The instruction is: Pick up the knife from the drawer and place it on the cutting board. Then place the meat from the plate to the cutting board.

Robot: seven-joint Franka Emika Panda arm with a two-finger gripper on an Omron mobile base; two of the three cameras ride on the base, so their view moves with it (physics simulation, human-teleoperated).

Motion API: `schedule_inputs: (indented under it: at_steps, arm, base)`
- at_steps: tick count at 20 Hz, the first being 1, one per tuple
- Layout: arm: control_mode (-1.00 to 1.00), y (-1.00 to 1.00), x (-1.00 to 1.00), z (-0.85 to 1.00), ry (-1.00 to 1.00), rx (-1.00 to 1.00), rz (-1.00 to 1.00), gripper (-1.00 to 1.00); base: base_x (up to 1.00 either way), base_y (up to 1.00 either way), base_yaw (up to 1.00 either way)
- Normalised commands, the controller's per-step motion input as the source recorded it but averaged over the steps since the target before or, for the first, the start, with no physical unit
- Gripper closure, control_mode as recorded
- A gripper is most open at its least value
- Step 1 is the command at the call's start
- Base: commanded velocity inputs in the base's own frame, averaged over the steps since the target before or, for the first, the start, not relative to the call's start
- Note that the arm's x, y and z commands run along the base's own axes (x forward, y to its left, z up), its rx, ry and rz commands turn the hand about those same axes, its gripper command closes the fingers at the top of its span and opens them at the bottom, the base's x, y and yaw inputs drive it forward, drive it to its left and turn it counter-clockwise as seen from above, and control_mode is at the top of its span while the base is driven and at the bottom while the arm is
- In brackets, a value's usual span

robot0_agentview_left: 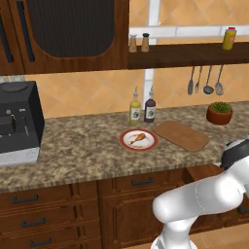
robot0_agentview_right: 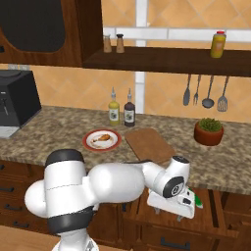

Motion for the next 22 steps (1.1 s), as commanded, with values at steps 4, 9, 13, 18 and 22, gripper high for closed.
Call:
schedule_inputs:
  at_steps: [4, 9, 13, 18, 22]
  arm:
    - [-1.00, -0.01, 0.00, -0.18, 0.00, 0.00, 0.12, -1.00]
    - [-1.00, -0.04, -0.01, -0.21, 0.00, 0.00, 0.16, -1.00]
    - [-1.00, -0.06, -0.30, -0.19, 0.04, 0.00, 0.14, -1.00]
    - [-1.00, -0.10, -0.56, -0.19, 0.03, 0.00, 0.13, -1.00]
    - [-1.00, -0.14, -0.64, -0.23, 0.00, 0.00, 0.07, -1.00]
  base:
    - [0.00, 0.00, 0.00]
    - [0.00, 0.00, 0.00]
    - [0.00, 0.00, 0.00]
    - [0.00, 0.00, 0.00]
    - [0.00, 0.00, 0.00]
